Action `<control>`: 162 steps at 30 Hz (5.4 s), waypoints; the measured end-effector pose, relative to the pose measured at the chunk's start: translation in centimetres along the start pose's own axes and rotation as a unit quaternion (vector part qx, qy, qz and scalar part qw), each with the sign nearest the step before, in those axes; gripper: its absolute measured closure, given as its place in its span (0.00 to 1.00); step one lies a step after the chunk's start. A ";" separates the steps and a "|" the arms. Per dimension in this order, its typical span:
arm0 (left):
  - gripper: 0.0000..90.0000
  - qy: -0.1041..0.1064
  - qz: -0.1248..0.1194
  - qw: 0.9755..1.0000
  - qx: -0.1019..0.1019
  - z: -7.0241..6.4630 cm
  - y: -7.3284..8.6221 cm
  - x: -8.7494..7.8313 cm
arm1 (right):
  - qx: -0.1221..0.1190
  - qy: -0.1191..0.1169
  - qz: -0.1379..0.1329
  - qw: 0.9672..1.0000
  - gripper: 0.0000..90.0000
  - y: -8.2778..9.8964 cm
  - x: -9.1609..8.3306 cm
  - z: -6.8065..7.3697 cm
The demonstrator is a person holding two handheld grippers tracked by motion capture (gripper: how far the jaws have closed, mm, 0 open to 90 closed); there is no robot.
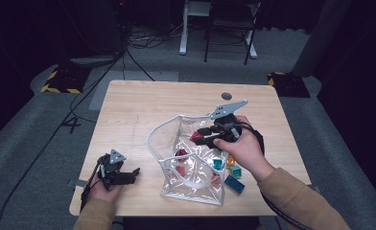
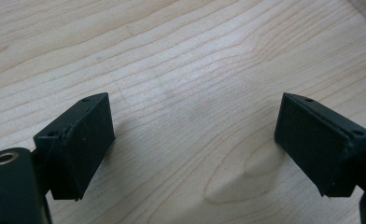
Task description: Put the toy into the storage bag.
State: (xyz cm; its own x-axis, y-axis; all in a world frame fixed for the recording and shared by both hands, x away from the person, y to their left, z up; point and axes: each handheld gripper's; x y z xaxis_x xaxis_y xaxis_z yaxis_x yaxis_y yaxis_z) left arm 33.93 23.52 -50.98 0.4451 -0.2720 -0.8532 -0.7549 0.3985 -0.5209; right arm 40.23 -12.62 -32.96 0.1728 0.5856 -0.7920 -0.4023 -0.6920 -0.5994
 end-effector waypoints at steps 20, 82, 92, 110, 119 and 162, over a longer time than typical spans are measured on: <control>0.13 0.000 0.000 1.000 -0.001 0.0 0.0 0.0 | -0.006 0.018 -0.041 0.999 0.36 0.6 -2.9 0.5; 0.13 0.000 0.000 1.000 0.002 0.0 0.0 0.0 | 0.114 0.075 -0.050 0.989 0.35 17.1 -5.1 -3.3; 0.13 0.000 0.000 1.000 0.002 0.0 0.0 0.0 | 0.125 0.087 -0.034 0.988 0.35 18.6 -1.9 -4.4; 0.13 0.000 0.000 1.000 0.001 0.0 0.0 0.0 | 0.120 0.094 -0.001 0.988 0.34 19.0 3.8 -4.8; 0.13 0.000 0.000 1.000 0.002 0.0 0.0 0.0 | 0.137 0.107 0.008 0.985 0.36 19.9 4.4 -5.6; 0.13 0.000 0.000 1.000 0.002 0.0 0.0 0.0 | 0.095 0.121 -0.023 0.988 0.66 15.9 -5.0 -5.0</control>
State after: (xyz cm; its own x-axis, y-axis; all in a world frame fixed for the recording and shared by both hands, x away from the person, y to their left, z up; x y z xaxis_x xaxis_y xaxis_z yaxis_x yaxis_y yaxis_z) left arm 33.94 23.54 -50.97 0.4447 -0.2716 -0.8535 -0.7536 0.4016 -0.5204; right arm 37.45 -28.71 -39.11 0.3953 0.4805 -0.7829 -0.5471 -0.5615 -0.6208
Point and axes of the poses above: each handheld gripper's, and its own axes: x roughly forward along the jaws, y roughly out of its underside, z roughly to its left, and after that the axes turned 12 degrees about z, right-handed
